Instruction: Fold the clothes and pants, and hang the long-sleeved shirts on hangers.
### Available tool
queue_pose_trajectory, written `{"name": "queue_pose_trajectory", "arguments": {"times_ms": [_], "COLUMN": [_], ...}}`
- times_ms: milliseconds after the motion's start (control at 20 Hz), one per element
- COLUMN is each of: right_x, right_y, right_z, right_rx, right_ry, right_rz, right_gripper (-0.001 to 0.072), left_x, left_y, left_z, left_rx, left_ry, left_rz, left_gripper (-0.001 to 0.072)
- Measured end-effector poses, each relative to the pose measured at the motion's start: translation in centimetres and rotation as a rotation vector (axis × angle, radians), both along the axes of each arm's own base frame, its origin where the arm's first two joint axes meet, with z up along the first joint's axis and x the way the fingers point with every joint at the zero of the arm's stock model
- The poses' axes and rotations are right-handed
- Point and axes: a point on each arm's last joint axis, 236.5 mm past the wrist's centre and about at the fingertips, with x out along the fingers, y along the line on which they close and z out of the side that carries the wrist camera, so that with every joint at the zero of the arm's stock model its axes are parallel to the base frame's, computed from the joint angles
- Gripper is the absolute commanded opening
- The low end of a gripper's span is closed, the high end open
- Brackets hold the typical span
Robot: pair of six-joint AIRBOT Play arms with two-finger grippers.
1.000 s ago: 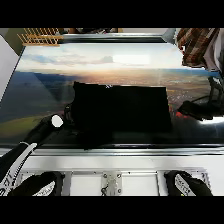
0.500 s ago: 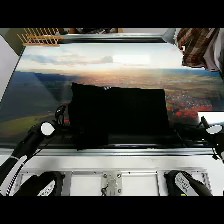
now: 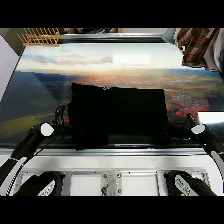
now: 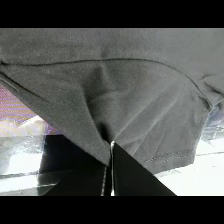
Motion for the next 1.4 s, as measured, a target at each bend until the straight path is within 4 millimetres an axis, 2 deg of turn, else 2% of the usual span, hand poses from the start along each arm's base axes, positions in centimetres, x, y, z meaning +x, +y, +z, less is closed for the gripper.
{"name": "queue_pose_trajectory", "arguments": {"times_ms": [250,350,550,650,750,900,1000,1200,1400], "right_x": [-0.2,-1.5,-5.5,-6.4,-6.2,-4.6,-3.0,1.1,5.7], "right_y": [-0.5,-0.8,-1.8,-2.1,-2.5,-2.9,-3.0,-3.2,-3.7], "right_z": [0.7,1.4,3.0,3.7,4.7,6.4,7.5,9.1,9.9], "right_rx": [-0.066,-0.107,-0.199,-0.217,-0.233,-0.25,-0.262,-0.275,-0.289], "right_ry": [-0.011,0.012,0.09,0.111,0.115,0.101,0.089,0.06,0.027], "right_rz": [0.078,0.152,0.303,0.342,0.362,0.383,0.402,0.426,0.43], "right_gripper": [0.0009,0.0008,0.0007,0.0007,0.0007,0.0007,0.0007,0.0007,0.0008], "left_x": [-0.8,-1.8,-4.5,-5.3,-5.1,-3.1,-1.1,4.4,9.6], "left_y": [-0.1,0.0,0.0,-0.1,-0.2,-0.4,-0.7,-0.7,-0.6], "left_z": [0.2,0.8,3.2,4.5,5.8,7.5,8.2,8.6,8.2], "left_rx": [0.001,0.008,0.002,-0.005,-0.008,-0.004,0.003,0.015,0.026], "left_ry": [0.023,0.032,0.04,0.031,0.006,-0.029,-0.045,-0.073,-0.08], "left_rz": [-0.02,-0.05,-0.117,-0.138,-0.149,-0.164,-0.182,-0.171,-0.169], "left_gripper": [0.0006,0.0006,0.0005,0.0006,0.0006,0.0006,0.0006,0.0006,0.0006]}}
